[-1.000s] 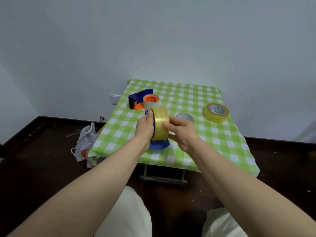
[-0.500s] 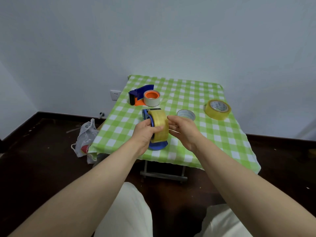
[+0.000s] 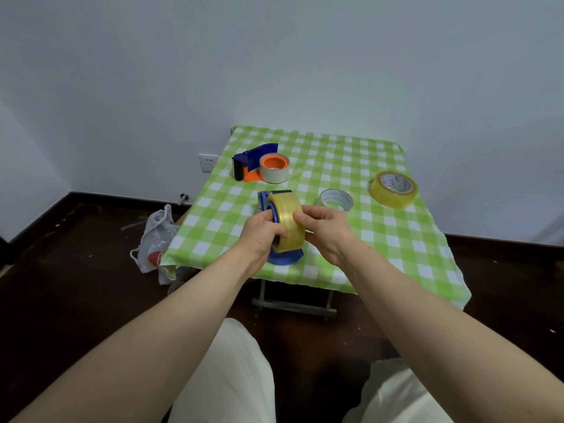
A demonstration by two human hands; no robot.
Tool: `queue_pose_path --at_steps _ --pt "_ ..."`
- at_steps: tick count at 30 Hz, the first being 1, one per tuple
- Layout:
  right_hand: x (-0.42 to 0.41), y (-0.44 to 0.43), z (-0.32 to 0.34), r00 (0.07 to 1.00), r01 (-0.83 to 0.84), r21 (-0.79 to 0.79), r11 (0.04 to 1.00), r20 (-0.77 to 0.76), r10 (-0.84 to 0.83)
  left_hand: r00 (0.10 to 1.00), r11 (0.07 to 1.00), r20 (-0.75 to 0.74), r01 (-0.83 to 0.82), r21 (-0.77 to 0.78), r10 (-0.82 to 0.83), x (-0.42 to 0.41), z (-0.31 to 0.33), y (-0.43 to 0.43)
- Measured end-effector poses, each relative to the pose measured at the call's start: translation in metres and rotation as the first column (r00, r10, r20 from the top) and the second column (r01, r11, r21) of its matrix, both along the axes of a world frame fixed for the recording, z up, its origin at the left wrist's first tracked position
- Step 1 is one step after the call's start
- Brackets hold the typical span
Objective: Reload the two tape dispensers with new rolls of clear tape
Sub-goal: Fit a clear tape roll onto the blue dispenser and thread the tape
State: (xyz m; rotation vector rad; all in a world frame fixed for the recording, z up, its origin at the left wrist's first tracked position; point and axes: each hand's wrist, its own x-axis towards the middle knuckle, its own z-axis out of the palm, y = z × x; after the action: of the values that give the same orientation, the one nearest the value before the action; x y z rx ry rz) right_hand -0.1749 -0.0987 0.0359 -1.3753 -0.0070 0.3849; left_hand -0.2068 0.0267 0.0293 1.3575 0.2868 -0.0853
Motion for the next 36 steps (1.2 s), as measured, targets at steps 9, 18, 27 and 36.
queue_pose_path --at_steps 9,18,27,36 --pt "-0.005 -0.004 -0.005 0.999 -0.012 0.024 1.0 0.034 0.011 0.995 0.99 -0.049 -0.096 -0.106 0.092 -0.001 0.004 -0.007" --pt "-0.01 -0.012 -0.012 0.997 -0.01 -0.024 1.0 0.078 0.012 0.985 0.978 -0.084 -0.163 -0.131 0.153 0.001 0.008 -0.006" --pt "0.001 -0.007 0.001 0.993 0.021 0.055 0.998 -0.12 -0.014 0.997 0.997 -0.051 -0.064 -0.031 0.062 -0.003 0.006 -0.008" --pt "-0.002 -0.003 0.002 0.997 0.02 0.081 0.996 -0.071 -0.014 0.999 0.999 -0.031 -0.038 -0.009 0.038 -0.005 0.008 -0.005"
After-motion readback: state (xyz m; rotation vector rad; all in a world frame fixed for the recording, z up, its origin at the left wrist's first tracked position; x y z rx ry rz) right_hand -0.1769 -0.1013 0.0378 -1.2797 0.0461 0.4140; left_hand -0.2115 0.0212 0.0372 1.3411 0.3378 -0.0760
